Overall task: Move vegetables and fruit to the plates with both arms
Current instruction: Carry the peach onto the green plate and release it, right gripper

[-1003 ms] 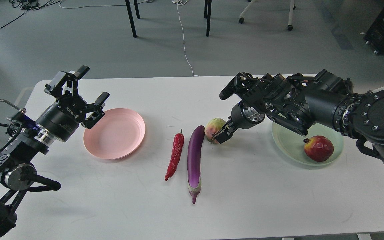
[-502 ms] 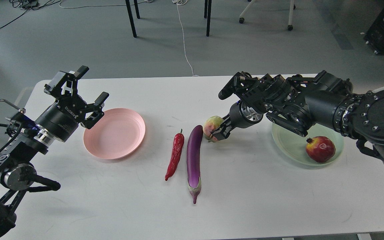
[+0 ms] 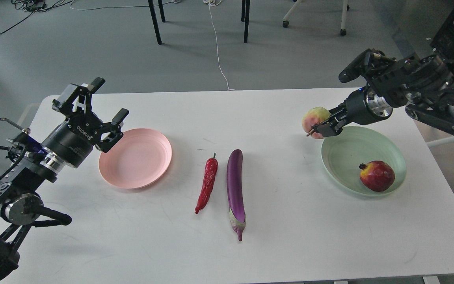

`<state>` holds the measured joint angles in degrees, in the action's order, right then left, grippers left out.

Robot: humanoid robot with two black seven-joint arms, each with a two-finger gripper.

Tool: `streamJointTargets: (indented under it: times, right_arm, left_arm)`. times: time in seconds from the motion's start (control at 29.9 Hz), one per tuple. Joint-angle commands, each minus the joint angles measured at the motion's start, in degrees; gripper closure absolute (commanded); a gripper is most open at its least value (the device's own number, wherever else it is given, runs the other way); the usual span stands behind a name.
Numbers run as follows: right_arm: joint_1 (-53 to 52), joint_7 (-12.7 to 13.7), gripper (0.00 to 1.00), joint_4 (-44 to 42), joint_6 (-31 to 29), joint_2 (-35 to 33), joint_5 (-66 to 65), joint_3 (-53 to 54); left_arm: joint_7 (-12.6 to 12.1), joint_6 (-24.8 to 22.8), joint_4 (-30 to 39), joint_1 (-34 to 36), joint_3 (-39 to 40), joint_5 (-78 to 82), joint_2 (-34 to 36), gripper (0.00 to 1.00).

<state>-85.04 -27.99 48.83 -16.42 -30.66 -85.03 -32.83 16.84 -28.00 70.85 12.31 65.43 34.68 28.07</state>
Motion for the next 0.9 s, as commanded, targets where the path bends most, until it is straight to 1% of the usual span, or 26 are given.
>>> streamJointTargets:
  times: [0.0,0.1,0.2,0.27,0.3,0.33,0.37,0.43,0.47,0.57,0.74,0.8,0.87]
  right_arm:
    - [3.65,-0.01,0.61,-0.83,3.24,-4.22,-0.48,-0.13]
    - [6.63,-0.01,0.6,-1.89,3.42,-5.98,-0.48,-0.13]
    - [9.1,-0.01,0.59,-4.08,3.77,-6.08,-0.57,-0.13]
    - [10.51,-0.01,0.57,-5.75,4.55,-5.55,-0.49,-0.04]
    - [11.03,-0.01,0.54,-6.46,5.26,-5.46,-0.48,0.04]
    - [11.47,-0.01,0.49,-6.98,5.87,-5.29,-0.48,0.05]
    - [11.74,-0.01,0.4,-7.34,6.31,-5.11,-0.48,0.05]
    - [12.09,-0.01,0.19,-7.6,6.93,-5.02,-0.48,0.05]
    - [12.01,-0.01,0.14,-7.6,7.11,-5.02,-0.48,0.13]
    - [11.74,-0.01,0.06,-7.43,7.11,-4.93,-0.48,0.31]
    - [10.78,-0.01,0.03,-6.55,7.11,-5.63,0.56,1.8]
    - [10.25,-0.01,0.03,-6.2,7.11,-6.25,1.27,5.39]
    - [10.33,-0.01,0.03,-6.11,7.02,-7.13,3.37,11.79]
  left_arm:
    - [-0.05,0.0,-0.01,-0.01,-0.13,0.04,-0.38,0.01]
    - [-0.05,0.0,-0.01,-0.01,-0.13,0.04,-0.65,0.01]
    - [-0.14,0.0,-0.01,-0.01,-0.13,0.04,-0.74,0.01]
    - [-0.14,0.0,-0.01,-0.01,-0.13,0.04,-0.65,0.01]
    - [-0.14,0.0,-0.01,-0.01,-0.13,0.12,-0.65,0.01]
    - [-0.14,0.0,-0.01,-0.01,-0.13,0.04,-0.73,0.01]
    - [-0.14,0.0,-0.01,-0.01,-0.13,0.04,-0.74,0.01]
    - [-0.05,0.0,0.08,-0.01,-0.13,0.04,-0.82,0.01]
    - [-0.05,0.0,0.08,-0.01,-0.13,0.04,-0.82,0.01]
    - [-0.14,0.0,0.08,-0.01,-0.13,0.04,-0.74,0.01]
    - [-0.05,0.0,0.08,-0.01,-0.13,0.04,-0.65,0.01]
    - [-0.05,0.0,0.17,-0.01,-0.13,0.04,-0.56,0.01]
    - [-0.05,0.0,0.08,0.08,-0.13,0.04,-0.3,0.01]
